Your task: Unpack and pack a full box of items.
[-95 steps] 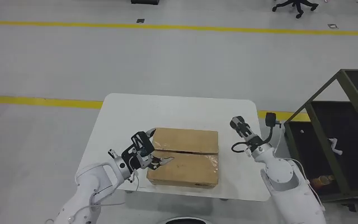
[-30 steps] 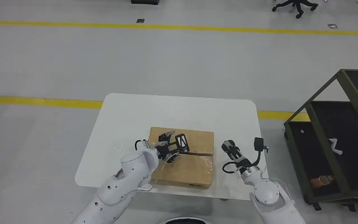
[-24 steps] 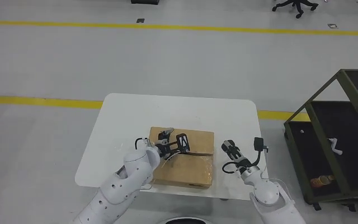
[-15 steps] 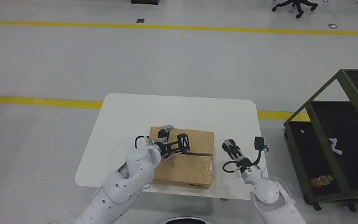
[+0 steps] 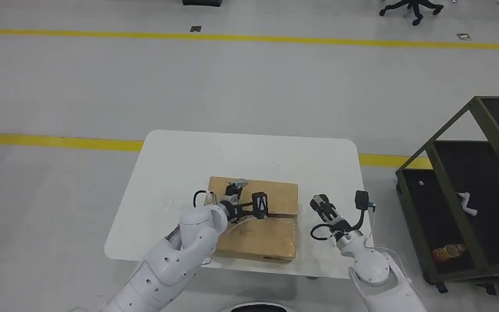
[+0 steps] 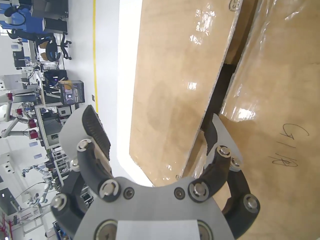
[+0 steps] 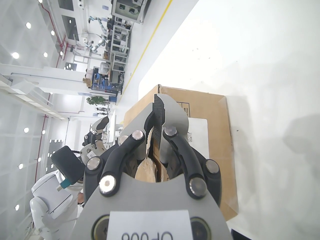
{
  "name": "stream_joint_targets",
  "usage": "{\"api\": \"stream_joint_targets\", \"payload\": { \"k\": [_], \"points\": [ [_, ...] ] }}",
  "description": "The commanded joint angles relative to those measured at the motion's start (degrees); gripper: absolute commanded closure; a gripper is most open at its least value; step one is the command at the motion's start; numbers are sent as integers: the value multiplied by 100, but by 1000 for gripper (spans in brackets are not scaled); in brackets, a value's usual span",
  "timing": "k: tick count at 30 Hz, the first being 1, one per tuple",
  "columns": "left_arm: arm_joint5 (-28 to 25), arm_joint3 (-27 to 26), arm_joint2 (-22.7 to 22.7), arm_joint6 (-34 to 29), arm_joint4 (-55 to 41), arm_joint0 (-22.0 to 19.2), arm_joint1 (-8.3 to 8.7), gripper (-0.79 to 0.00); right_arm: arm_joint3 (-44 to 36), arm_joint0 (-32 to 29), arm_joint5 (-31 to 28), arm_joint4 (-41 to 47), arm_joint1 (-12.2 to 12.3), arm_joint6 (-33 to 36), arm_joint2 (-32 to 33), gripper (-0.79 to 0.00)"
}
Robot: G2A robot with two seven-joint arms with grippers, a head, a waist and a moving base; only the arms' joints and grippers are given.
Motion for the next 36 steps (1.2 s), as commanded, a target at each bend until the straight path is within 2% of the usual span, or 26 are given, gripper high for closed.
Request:
{"api": "stream_joint_targets", "payload": {
  "k": [1, 4, 7, 8, 9, 11, 12, 13, 25, 36],
  "points": [
    [30, 14, 7, -20, 88, 1, -6, -785, 3, 0, 2, -6, -1, 5, 14, 0],
    [160, 66, -5, -12, 124, -11, -26, -779, -4, -7, 9, -11, -6, 0, 25, 0],
    [253, 186, 33, -3, 251, -62, -51, -656, -13, -13, 34, -20, -10, 5, 30, 0],
    [282, 235, 41, 9, 278, -80, -60, -551, -16, -15, 36, -22, -12, 7, 32, 0],
    [299, 289, 48, 28, 289, -96, -69, -486, -18, -16, 43, -34, -12, 10, 35, 0],
    [327, 363, 59, 56, 316, -125, -86, -231, -26, -19, 44, -47, -15, -1, 46, 0],
    [344, 380, 56, 70, 312, -134, -94, -77, -30, -21, 48, -48, -15, -5, 56, 0],
    [358, 390, 50, 84, 300, -137, -101, 0, -37, -24, 53, -48, -16, -2, 64, 0],
    [83, 48, -88, 141, 212, -89, -123, 0, -118, -49, 74, -78, -30, 6, 104, 0],
    [-600, -580, -414, -207, -266, 77, -99, 0, -388, -66, 93, 19, -32, -24, 279, 0]
  ]
}}
